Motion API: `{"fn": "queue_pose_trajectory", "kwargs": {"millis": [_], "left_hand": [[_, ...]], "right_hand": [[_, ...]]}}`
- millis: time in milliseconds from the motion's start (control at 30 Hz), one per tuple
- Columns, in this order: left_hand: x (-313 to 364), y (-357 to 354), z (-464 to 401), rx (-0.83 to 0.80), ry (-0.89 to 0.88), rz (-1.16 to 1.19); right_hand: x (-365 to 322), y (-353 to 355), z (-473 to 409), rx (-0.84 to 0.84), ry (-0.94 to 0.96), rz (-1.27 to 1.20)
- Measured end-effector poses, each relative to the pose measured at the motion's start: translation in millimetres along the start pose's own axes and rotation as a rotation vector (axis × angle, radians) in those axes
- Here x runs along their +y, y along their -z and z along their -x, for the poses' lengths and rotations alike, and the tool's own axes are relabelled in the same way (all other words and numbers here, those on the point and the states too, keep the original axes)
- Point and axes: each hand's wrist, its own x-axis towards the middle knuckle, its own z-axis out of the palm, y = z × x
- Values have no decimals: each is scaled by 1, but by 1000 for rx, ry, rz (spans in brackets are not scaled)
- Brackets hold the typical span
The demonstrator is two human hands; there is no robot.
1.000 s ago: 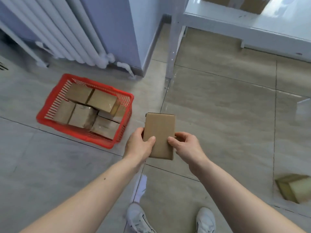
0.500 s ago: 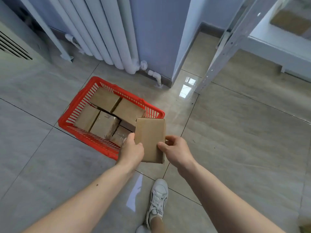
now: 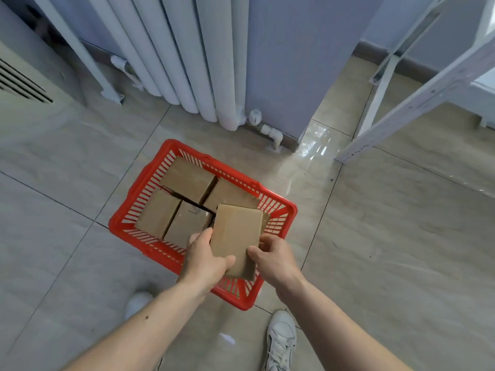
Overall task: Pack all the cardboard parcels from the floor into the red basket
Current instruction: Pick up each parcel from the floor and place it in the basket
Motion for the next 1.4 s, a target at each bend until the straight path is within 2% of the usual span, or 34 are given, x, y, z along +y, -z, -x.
{"fn": "queue_pose_trajectory", "kwargs": {"millis": [267,533,967,1100,1167,1267,1400], "left_hand": [[-44,41,-58,-116,-91,-130],[-91,22,-108,-270,-137,-245],[-138,-12,-173,-247,-149,-332],[-140,-15,-175,-233,-223,-405],[-142,-13,-175,-148,-275,-485],[-145,-6,-181,-3,-394,-739],[-156,0,-201,-130,-492,-963]], "right_hand": [[21,-81,-21,117,-65,-130],[55,-118,-57,192,-113,-220],[100,-157,-134,212,-126,-221],[105,-161,-142,228,-118,-265],[107,-162,-143,228,-121,-276],[108,-162,-144,216,-142,-293],[109,-161,-146,207,-142,-294]]}}
